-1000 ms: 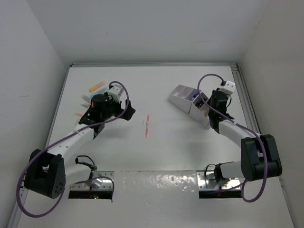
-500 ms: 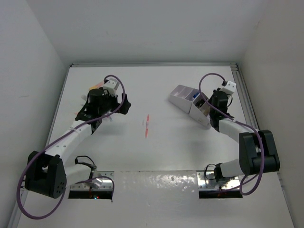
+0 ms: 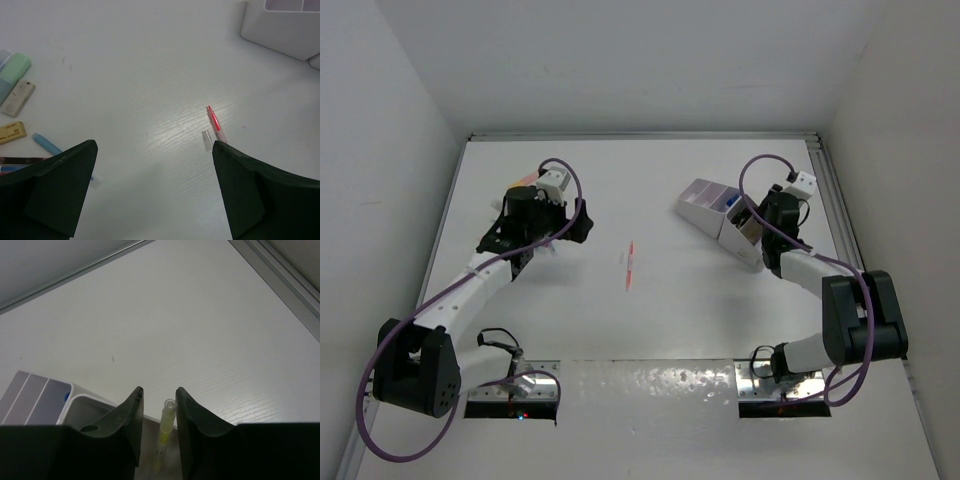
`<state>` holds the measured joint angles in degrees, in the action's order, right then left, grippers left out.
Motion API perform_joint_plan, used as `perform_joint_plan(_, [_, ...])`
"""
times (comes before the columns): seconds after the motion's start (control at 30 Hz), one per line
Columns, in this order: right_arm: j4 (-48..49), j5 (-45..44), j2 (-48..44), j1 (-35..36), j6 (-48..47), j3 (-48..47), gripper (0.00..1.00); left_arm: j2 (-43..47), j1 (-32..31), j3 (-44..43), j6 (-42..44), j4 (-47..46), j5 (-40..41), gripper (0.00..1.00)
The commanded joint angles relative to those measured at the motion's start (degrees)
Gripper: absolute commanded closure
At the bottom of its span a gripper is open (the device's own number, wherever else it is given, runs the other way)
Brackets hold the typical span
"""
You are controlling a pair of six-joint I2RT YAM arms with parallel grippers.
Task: Sort the stationery into containers
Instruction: Place the pen in the storage box.
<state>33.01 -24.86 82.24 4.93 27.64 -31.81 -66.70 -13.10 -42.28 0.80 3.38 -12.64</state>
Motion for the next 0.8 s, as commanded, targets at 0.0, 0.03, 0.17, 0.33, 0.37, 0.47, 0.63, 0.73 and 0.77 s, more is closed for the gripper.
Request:
perform_joint_plan(0.0, [3.1, 0.5, -1.7, -0.5, 0.3, 0.2, 0.69, 1.3, 0.4, -1.7, 0.5, -0.9, -0.8, 0.02])
perform_joint_plan(0.03, [3.2, 0.3, -1.9, -0.4, 0.2, 0.2, 0.68, 1.3, 0.4, -1.6, 0.6, -0.9, -0.8, 0.02])
perform_joint_plan(0.17, [2.3, 0.5, -3.3, -0.5, -0.7, -0.1, 0.63, 1.7, 0.1, -1.0, 0.5, -1.5, -1.5, 0.02])
perform_joint_plan(0.33, [0.4, 0.7, -6.1, -0.5, -2.8, -1.5, 0.52, 2.2, -0.1, -0.1, 0.2, -1.9, -2.0, 0.02])
perform_joint_plan(0.37, [-0.7, 1.0, -6.6, -0.4, -3.6, -1.8, 0.49, 2.4, -0.2, 0.1, 0.2, -2.1, -2.0, 0.02])
perform_joint_plan(0.47, [-2.8, 1.2, -8.7, -0.4, -5.0, -3.3, 0.44, 2.6, -0.2, 0.9, 0.0, -2.4, -2.0, 0.02])
perform_joint_plan(0.63, [-6.3, 1.4, -11.6, -0.4, -6.1, -4.6, 0.41, 2.9, -0.7, 1.6, 0.0, -2.3, -2.1, 0.02])
perform_joint_plan(0.73, [-10.3, 1.4, -13.1, 0.7, -7.9, -5.5, 0.41, 2.5, -1.0, 1.5, 0.0, -2.1, -2.6, 0.02])
perform_joint_plan(0.77, [-11.2, 1.4, -13.6, 1.6, -8.2, -5.9, 0.41, 2.0, -1.3, 1.4, 0.1, -1.8, -2.6, 0.02])
